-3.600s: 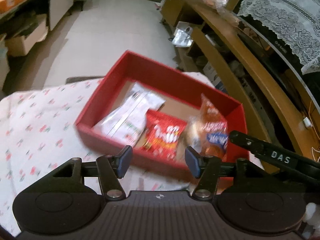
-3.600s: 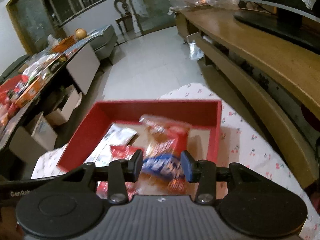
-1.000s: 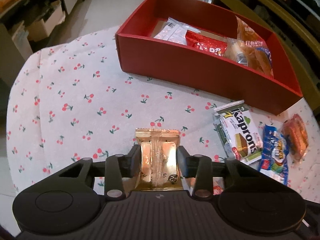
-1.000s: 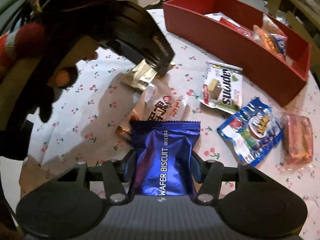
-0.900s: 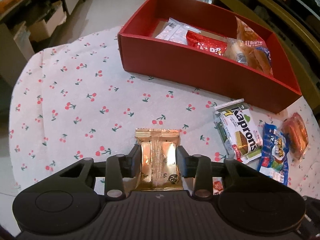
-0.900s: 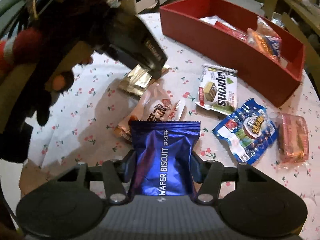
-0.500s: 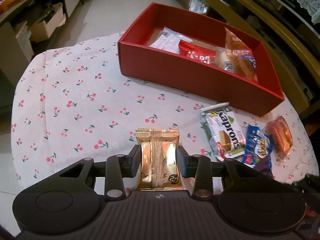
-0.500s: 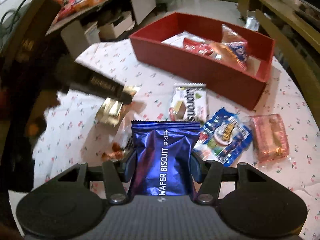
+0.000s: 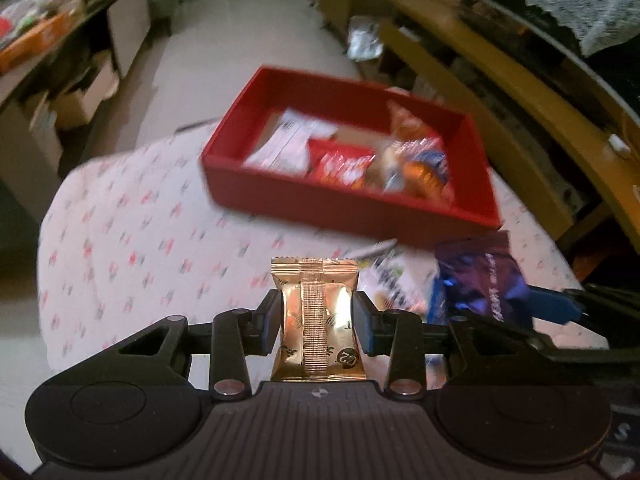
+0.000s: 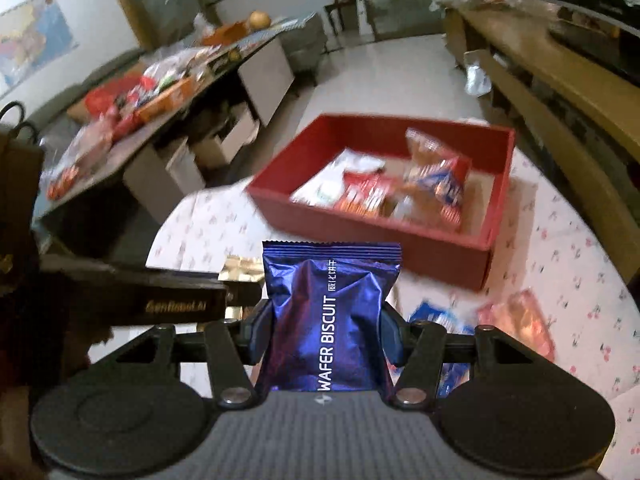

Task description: Organize snacks

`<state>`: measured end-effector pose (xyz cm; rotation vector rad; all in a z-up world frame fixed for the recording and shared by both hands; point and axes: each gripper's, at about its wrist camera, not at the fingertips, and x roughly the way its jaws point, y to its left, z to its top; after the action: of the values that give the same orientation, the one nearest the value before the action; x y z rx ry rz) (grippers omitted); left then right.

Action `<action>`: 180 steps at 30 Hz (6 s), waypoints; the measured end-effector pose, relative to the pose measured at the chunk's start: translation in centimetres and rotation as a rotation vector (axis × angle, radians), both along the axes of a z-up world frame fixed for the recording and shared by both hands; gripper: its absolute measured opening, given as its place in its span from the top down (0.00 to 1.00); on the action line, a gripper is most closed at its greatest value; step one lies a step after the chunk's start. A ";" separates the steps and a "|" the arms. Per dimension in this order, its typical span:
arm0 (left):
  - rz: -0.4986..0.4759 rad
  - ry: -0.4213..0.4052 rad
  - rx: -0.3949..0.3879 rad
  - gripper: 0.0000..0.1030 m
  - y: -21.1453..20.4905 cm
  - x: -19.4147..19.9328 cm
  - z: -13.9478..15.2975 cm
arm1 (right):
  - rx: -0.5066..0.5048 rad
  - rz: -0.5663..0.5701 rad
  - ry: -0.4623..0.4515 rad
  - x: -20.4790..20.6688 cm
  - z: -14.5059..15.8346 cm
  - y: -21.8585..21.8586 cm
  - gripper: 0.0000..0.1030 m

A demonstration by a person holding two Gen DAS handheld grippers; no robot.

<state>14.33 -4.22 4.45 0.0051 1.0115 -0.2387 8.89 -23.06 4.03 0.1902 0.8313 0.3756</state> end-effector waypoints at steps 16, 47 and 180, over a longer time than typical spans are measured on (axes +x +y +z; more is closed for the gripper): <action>-0.031 -0.037 -0.065 0.55 -2.9 9.4 0.0 | -0.008 -0.147 -0.034 10.1 1.7 -2.3 0.40; 0.016 -0.024 0.012 0.55 -4.3 14.5 -2.7 | -0.067 -0.194 -0.011 16.5 -1.3 -2.3 0.40; -0.057 0.174 0.027 0.39 -2.5 -2.4 -7.6 | -0.168 -0.085 0.238 3.1 -6.3 -2.0 0.32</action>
<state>11.95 -6.74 -3.13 0.0382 1.1893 -0.2815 11.98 -25.10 -2.29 0.1149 1.0811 0.2038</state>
